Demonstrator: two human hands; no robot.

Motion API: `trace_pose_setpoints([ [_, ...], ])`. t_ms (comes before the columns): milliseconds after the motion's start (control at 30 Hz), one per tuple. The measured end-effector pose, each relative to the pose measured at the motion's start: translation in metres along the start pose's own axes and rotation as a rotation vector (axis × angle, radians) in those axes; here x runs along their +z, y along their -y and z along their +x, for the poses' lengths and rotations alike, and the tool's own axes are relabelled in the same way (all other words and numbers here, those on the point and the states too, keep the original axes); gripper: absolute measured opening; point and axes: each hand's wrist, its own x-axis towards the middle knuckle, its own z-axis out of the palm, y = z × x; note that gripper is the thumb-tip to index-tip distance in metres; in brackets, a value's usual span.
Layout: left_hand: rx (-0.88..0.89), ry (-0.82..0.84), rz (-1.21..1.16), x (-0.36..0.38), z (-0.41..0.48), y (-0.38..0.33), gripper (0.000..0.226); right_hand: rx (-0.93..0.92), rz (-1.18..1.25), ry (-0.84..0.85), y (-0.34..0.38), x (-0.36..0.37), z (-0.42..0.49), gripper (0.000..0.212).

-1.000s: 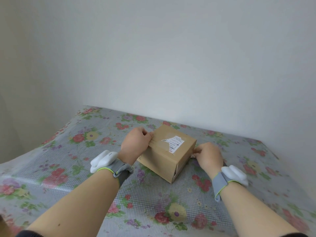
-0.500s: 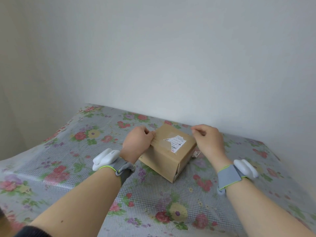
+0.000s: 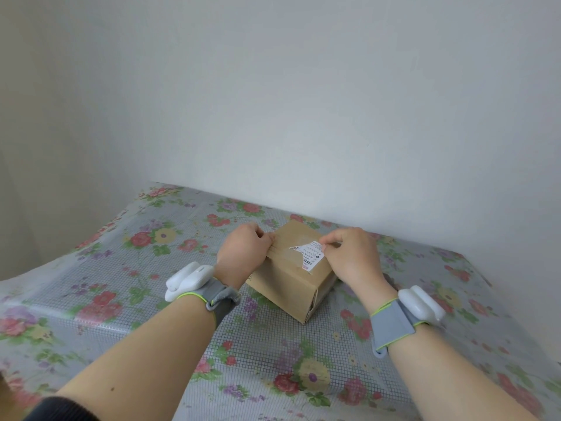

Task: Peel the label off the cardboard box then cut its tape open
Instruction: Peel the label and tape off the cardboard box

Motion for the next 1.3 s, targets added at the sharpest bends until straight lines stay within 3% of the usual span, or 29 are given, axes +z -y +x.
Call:
trace_pose_setpoints([
  [300, -0.004, 0.002, 0.003, 0.001, 0.002, 0.0, 0.027, 0.154, 0.226, 0.065, 0.003, 0.0, 0.003, 0.014],
  [567, -0.004, -0.006, 0.017, 0.001, 0.002, 0.0, 0.029, 0.043, -0.11, -0.028, 0.004, 0.004, -0.007, 0.021],
  [700, -0.004, -0.009, 0.026, 0.001, 0.001, 0.001, 0.03, 0.015, -0.08, -0.001, 0.003, 0.002, -0.005, 0.022],
  [867, -0.001, -0.008, 0.023, 0.001, 0.001, -0.001, 0.03, 0.095, 0.135, -0.007, 0.001, -0.008, -0.002, 0.018],
  [1167, 0.005, -0.025, 0.031, 0.002, 0.001, 0.001, 0.03, -0.096, -0.034, 0.033, -0.004, 0.003, -0.006, 0.031],
  [1300, 0.008, -0.028, 0.031, 0.002, 0.0, 0.0, 0.03, -0.022, 0.01, -0.012, -0.002, -0.004, -0.001, 0.017],
])
